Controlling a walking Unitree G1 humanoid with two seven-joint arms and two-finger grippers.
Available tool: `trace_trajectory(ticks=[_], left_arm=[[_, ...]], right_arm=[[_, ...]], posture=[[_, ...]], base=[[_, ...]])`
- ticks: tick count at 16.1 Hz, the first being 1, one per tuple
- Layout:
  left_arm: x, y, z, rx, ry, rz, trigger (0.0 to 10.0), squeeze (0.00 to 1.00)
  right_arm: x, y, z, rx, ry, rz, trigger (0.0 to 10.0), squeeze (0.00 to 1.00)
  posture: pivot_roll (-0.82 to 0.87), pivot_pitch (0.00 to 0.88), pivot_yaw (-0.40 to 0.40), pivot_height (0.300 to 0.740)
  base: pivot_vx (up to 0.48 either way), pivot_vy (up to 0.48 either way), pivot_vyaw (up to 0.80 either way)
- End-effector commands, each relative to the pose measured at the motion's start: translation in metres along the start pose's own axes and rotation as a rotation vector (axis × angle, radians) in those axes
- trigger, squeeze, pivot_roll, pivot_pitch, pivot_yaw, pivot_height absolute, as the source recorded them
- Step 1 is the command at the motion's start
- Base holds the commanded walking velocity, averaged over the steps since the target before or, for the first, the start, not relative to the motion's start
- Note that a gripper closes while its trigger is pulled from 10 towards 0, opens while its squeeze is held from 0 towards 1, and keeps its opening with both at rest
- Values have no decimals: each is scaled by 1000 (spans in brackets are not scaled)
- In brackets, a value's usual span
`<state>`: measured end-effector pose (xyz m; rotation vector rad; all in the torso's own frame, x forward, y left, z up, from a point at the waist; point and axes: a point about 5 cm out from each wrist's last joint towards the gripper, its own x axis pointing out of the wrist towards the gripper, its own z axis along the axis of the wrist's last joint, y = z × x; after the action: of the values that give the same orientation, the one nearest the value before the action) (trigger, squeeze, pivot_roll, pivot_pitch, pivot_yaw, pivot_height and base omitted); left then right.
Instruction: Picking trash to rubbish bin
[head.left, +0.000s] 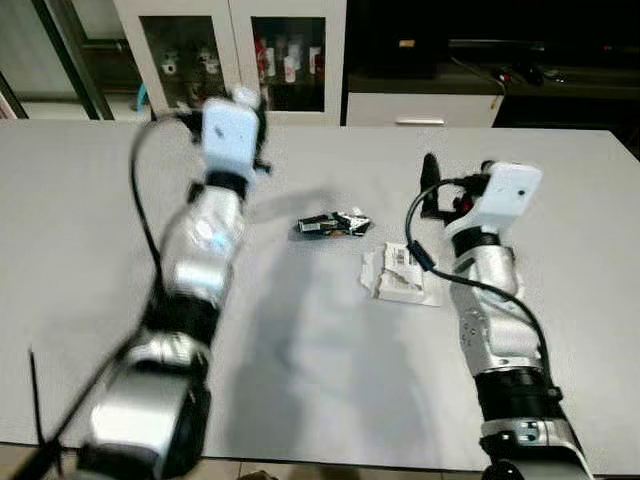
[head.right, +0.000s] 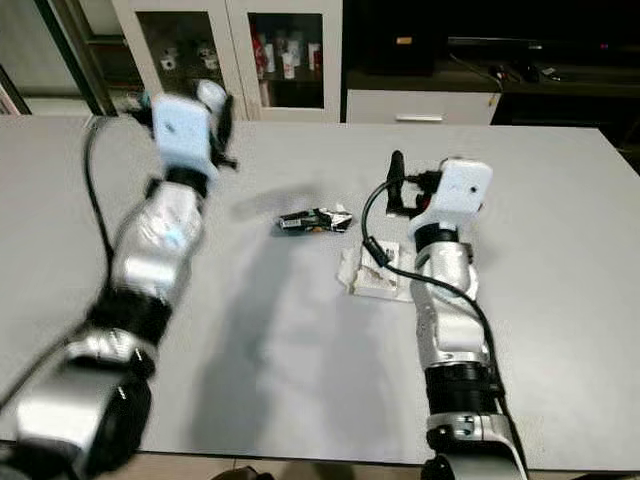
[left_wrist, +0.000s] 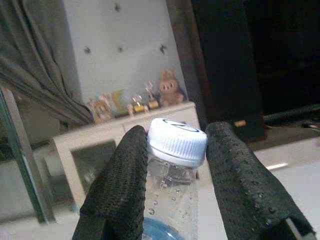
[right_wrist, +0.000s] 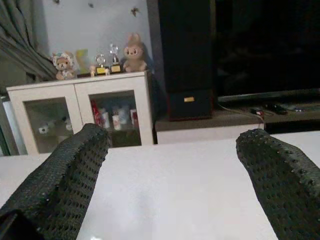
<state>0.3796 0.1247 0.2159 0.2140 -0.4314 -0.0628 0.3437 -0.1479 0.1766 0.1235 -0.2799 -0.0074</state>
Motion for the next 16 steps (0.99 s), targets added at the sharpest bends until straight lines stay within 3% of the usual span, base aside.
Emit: trace_trajectory(ticks=[1,4,8,16], left_arm=[[-3,-5,0,-5,24,-17,10000,0],[-4,0,-12,-41,119,16,10000,0],[-2,4,-7,-31,116,18,10000,0],[-13,7,-16,-29,148,26,10000,0]], right_arm=[[-1,3,-2,-12,-4,4,10000,0],[-1,6,-4,-5,0,14,10000,0],[1,9,-5,-9,5,28,10000,0],[0,7,-7,-8,7,29,10000,0]], posture=[[-36,14,3,740],[-36,19,-3,740],[-26,20,-17,740],[-29,0,-12,740]], base=[[0,0,0],[0,0,0],[0,0,0],[-30,0,0]])
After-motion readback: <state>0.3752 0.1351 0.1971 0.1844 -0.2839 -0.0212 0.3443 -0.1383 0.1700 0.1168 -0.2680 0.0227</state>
